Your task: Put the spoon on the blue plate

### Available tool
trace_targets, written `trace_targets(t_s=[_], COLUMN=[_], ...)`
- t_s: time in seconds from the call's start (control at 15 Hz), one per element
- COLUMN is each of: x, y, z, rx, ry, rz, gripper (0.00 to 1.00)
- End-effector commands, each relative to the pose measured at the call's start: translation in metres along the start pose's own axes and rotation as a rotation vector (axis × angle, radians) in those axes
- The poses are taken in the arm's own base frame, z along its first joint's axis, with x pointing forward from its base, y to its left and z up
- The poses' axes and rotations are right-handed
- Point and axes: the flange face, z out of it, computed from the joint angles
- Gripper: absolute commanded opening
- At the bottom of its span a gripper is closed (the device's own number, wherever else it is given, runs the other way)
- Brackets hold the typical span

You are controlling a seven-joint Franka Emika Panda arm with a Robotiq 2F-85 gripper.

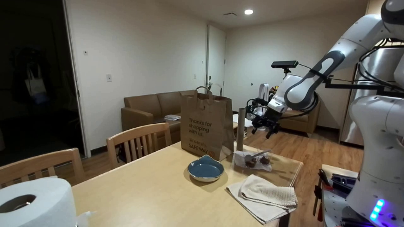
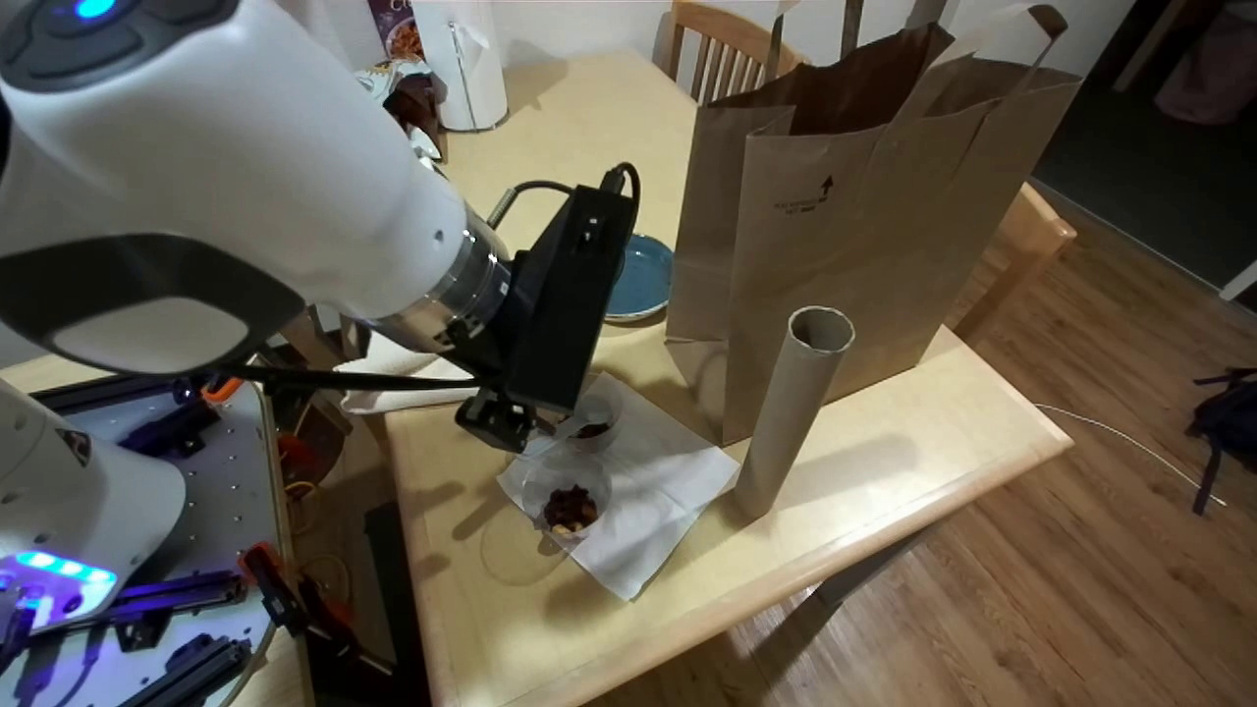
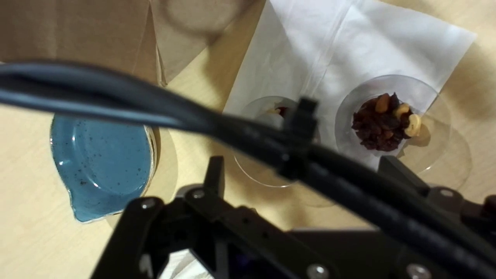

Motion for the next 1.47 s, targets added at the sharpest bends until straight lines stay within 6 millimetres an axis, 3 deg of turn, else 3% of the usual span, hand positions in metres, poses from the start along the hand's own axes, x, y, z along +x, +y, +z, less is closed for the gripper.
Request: trace_targets(t_s=[0.0, 0.2, 0.47, 0.53, 0.67, 1.0, 1.4], x=[0.005, 0.011, 0.01, 0.01, 0.01, 0.013, 0.012], y=[0.011, -0.001, -0.049, -0.038, -0.046, -0.04, -0.06], z=[0.0, 0.012, 0.031, 0.026, 0.028, 0.03, 0.035], rx=[-0.05, -0.079, -0.092, -0.057, -0.071, -0.078, -0.07], ry=[-0.008, 0.025, 0.059, 0.069, 0.077, 0.091, 0.098], rz=[-0.102, -0.164, -0.073, -0.094, -0.067, -0.085, -0.031], gripper=[1.0, 1.0, 1.0, 1.0, 1.0, 1.0, 1.0])
